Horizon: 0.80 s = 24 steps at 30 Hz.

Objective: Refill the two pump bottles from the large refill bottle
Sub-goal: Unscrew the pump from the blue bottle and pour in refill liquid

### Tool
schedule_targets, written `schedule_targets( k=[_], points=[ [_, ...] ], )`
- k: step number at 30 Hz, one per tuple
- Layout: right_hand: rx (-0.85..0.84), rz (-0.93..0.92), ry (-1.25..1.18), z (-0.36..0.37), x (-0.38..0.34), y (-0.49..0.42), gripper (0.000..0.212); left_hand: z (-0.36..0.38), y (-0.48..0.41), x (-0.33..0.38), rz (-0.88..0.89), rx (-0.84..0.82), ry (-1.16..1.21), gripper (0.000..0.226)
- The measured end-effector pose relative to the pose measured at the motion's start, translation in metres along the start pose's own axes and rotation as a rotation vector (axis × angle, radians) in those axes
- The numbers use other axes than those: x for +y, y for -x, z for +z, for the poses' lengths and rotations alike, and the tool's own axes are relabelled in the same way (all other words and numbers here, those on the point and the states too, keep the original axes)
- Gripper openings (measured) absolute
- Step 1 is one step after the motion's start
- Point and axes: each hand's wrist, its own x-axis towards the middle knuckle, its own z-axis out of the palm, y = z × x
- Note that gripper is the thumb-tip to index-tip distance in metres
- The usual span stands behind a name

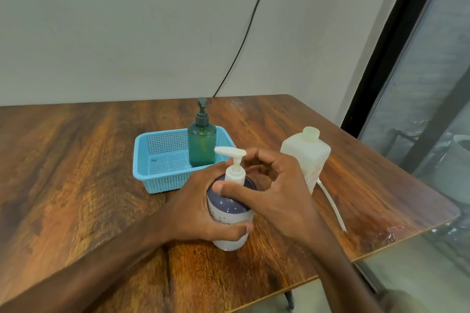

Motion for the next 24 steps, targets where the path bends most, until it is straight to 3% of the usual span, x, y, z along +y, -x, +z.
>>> schedule_targets(
  k=[3, 8, 14, 17, 21, 24],
  points=[
    [-0.035, 0.005, -0.074, -0.007, 0.003, -0.003, 0.035, 0.0, 0.001, 0.002, 0.009, 0.014, 0.028, 0.063],
    [-0.326, 0.021, -0.203, -0.02, -0.002, -0.006, 0.039, 0.001, 0.001, 0.003, 0.01, 0.021, 0.042, 0.067],
    [-0.02, -0.026, -0.001, -0.005, 0.0, -0.003, 0.038, 0.004, 0.003, 0.0, 0.015, 0.044, -0.015, 0.059],
    [-0.05, 0.018, -0.089, -0.01, 0.003, -0.002, 0.039, 0.008, 0.005, -0.001, 0.005, 0.096, -0.02, 0.064],
    [-0.225, 0.054, -0.205, -0.019, 0.0, -0.002, 0.043, 0.013, 0.006, -0.002, 0.0, 0.15, -0.058, 0.074],
    [-0.084, 0.022, 0.009, -0.011, 0.002, -0.003, 0.044, 0.013, 0.007, -0.006, -0.033, 0.176, -0.11, 0.072]
  ],
)
